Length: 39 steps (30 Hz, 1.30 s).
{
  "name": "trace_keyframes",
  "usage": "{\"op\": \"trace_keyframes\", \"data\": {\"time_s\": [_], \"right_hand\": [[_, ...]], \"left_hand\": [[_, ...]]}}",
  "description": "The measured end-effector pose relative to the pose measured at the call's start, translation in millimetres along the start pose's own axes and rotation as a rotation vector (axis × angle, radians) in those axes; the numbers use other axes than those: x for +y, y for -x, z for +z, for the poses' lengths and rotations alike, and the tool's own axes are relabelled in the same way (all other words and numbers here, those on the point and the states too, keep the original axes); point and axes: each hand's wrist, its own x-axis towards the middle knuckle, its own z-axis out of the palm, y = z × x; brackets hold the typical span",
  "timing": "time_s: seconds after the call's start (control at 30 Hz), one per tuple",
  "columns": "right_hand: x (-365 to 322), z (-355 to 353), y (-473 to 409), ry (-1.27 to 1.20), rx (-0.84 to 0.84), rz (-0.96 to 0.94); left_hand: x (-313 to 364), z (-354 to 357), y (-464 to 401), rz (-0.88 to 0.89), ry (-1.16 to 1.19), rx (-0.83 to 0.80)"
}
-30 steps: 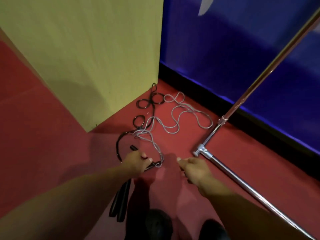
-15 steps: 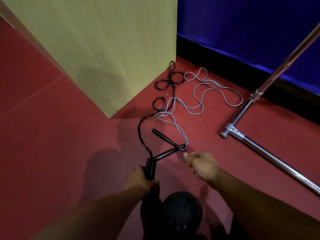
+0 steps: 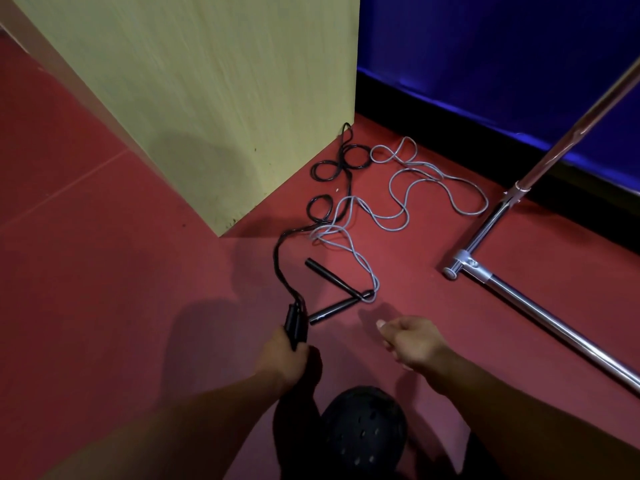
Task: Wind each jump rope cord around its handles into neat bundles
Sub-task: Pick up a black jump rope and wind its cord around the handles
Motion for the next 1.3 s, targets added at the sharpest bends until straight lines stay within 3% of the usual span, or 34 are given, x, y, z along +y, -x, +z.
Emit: {"op": "trace_keyframes", "data": {"time_s": [0.2, 0.37, 0.57, 0.77, 0.87, 1.03, 1.17, 1.3], "right_hand": [[-34, -3, 10, -0.167, 0.018, -0.15], [-122, -50, 25, -0.339, 0.103, -0.34], [-205, -107, 78, -0.442, 0.107, -0.346], [-252, -155, 194, -0.231, 0.205, -0.549], [-251, -168, 235, -0.062, 0.266, -0.516], [-243, -184, 313, -0.457, 0.332, -0.536], [-243, -208, 383, -0.764, 0.335, -0.544], [-243, -233, 423, -0.894, 0.321, -0.624]], "left_hand": [[53, -10, 6, 0.311, 0.242, -0.024], [121, -38, 31, 0.595, 0.34, -0.274], [226, -128, 99, 0.672, 0.543, -0.537], [268, -208, 185, 0.781, 0.76, -0.419], [281, -230, 228, 0.815, 0.865, -0.382], [276, -219, 300, 0.814, 0.686, -0.37], [271, -194, 351, 0.814, 0.598, -0.476], [284, -166, 383, 0.854, 0.574, -0.514]]}}
